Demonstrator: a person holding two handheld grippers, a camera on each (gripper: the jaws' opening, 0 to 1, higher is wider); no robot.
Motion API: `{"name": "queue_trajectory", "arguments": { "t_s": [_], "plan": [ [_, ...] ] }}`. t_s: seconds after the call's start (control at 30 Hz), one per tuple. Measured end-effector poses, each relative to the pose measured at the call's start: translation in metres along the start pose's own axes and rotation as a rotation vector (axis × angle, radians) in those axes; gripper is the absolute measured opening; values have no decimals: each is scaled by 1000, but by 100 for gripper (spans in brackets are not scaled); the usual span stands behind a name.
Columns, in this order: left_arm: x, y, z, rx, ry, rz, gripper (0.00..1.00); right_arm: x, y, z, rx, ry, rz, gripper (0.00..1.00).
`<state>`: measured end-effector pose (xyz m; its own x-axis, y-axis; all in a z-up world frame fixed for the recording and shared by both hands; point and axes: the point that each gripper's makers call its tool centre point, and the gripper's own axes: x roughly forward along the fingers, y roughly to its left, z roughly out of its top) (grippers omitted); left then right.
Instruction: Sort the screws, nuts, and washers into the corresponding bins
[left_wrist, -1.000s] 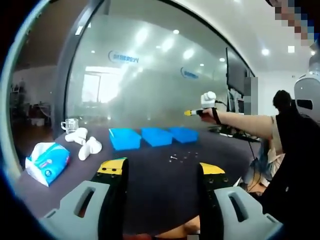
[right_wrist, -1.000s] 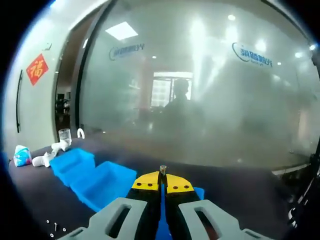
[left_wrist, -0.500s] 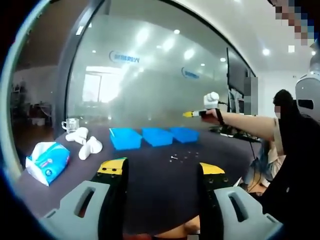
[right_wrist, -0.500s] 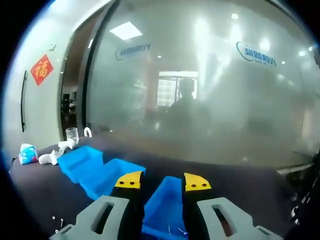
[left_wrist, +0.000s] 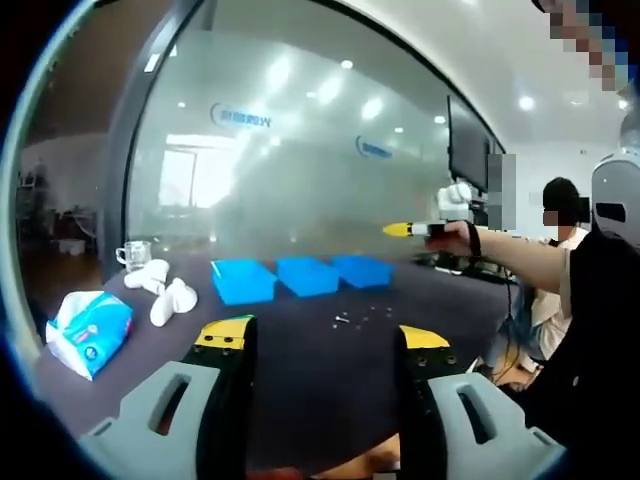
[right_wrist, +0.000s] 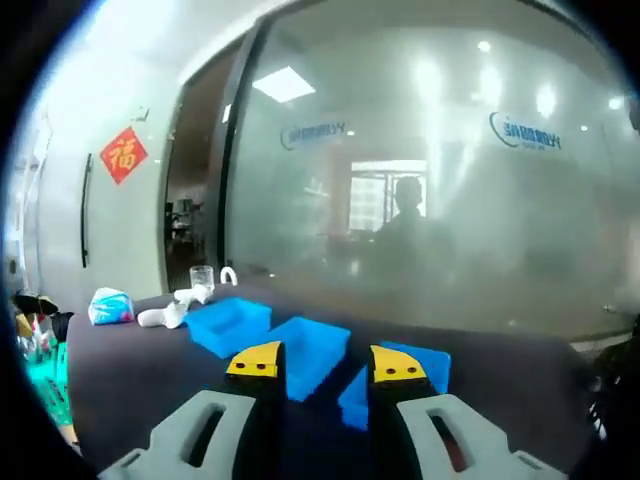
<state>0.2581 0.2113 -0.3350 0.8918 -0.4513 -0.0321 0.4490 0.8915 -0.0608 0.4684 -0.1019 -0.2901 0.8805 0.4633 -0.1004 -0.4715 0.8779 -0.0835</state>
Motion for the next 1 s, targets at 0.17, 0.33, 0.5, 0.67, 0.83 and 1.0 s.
{"name": "queue_trajectory", "arguments": {
  "t_s": [0.17, 0.33, 0.5, 0.67, 0.83, 1.0],
  "plan": [
    [3, -2, 2, 4, -4, -9, 52, -35, 15, -1, 4, -28, 25, 29],
    [6, -6, 5, 18, -1, -25, 52, -74, 30, -13, 24, -38, 56, 31],
    [7, -8, 7, 30, 3, -31, 52, -107, 33, -20, 58, -50, 94, 32],
    [10, -10, 7, 31, 7, -38, 52, -134, 33, -38, 74, -13, 112, 36],
    [13, -14, 6, 40, 17, -51, 52, -155, 32, -61, 71, 44, 117, 37],
    [15, -18, 3, 62, 41, -69, 52, -174, 35, -82, 16, 115, 165, 41]
  ]
}}
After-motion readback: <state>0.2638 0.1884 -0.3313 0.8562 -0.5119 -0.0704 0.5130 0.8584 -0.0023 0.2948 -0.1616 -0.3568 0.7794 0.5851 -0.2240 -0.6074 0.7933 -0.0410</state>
